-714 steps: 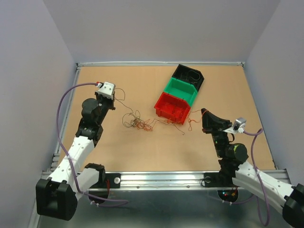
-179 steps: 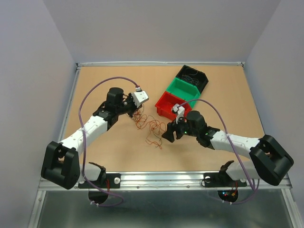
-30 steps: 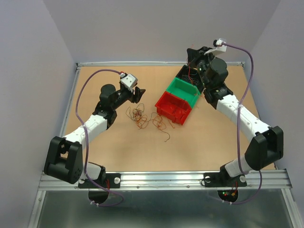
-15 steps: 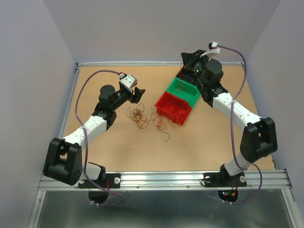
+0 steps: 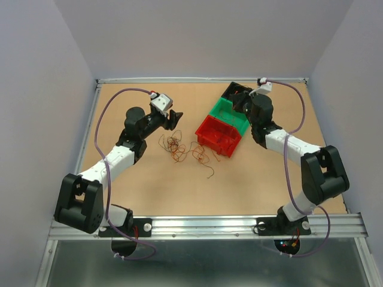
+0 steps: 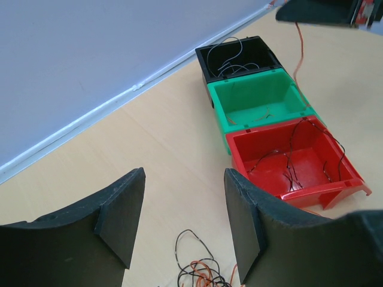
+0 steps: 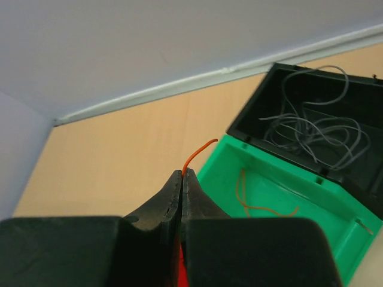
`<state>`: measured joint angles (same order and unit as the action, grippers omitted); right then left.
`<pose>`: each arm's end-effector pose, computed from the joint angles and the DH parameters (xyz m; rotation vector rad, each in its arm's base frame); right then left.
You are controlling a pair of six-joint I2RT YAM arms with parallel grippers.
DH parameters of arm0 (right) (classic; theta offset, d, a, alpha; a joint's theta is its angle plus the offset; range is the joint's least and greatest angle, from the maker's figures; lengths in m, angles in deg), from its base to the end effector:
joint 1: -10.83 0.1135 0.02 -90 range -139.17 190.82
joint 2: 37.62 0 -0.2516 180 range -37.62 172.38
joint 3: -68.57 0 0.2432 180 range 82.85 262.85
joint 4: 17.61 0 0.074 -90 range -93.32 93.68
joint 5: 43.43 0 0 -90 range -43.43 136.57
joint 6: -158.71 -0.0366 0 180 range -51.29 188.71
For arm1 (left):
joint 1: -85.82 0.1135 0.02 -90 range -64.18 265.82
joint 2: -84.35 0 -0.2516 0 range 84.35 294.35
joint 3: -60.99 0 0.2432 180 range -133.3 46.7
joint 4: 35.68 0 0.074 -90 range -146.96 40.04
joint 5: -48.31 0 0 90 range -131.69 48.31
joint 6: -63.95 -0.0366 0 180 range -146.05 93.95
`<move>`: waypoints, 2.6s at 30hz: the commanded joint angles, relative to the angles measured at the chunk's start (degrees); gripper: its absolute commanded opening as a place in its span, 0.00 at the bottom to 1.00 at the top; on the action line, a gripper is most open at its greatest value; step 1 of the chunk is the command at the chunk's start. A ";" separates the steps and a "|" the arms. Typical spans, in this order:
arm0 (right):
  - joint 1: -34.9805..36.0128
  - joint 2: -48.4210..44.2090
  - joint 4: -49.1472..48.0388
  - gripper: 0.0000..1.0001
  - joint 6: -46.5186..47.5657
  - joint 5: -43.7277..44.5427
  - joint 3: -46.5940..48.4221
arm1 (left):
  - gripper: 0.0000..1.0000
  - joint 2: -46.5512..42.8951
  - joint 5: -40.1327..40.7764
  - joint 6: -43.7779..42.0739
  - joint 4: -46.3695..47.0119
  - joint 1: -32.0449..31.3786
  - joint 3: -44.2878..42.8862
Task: Untangle the cables
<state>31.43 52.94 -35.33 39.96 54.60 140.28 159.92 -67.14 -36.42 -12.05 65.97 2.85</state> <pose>0.3414 0.1229 0.2843 0.2256 1.6027 0.5579 0.2728 -0.1152 0.2959 0.7276 1.3000 -0.4582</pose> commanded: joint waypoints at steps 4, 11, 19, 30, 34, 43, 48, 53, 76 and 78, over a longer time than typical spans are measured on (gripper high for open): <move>-0.39 8.46 4.21 0.01 7.21 5.77 1.88 | 0.67 -2.18 -0.39 -0.70 3.22 0.08 0.26; -1.00 20.95 18.46 0.00 15.12 -1.26 15.77 | 0.67 -2.18 -0.30 -1.14 3.31 0.08 0.44; -5.39 26.33 22.77 0.02 15.31 -14.44 20.08 | 0.67 -1.83 -0.74 -1.40 3.31 0.08 0.35; -5.40 18.26 25.42 0.53 13.46 -19.02 22.21 | 0.77 -2.01 -2.32 -2.20 2.78 0.08 0.44; -5.05 11.58 25.42 0.67 13.11 -19.20 17.82 | 0.83 -2.18 -2.85 -2.99 2.87 -0.09 0.70; 4.00 -8.46 25.42 0.75 15.39 -20.78 -1.33 | 0.87 1.95 -8.56 -7.82 -6.62 -0.09 -4.13; 12.88 -16.02 22.53 0.69 15.13 -19.37 -15.66 | 0.87 2.48 -7.07 -11.51 -10.22 -0.27 -3.25; 17.45 -19.64 14.53 0.70 12.85 -17.53 -24.11 | 0.86 2.39 -7.16 -14.59 -16.71 -0.44 -4.22; 22.38 -1.18 4.94 0.65 18.47 -18.67 -19.29 | 0.83 4.41 -0.65 -19.69 -21.12 -5.37 -3.25; 22.64 -0.31 4.94 0.65 18.38 -18.67 -18.76 | 0.83 4.41 -0.56 -19.78 -21.12 -5.37 -3.25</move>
<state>53.28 51.68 -26.15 56.57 36.61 117.77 164.86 -67.80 -55.37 -34.04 60.79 1.10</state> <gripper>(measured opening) 0.655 0.833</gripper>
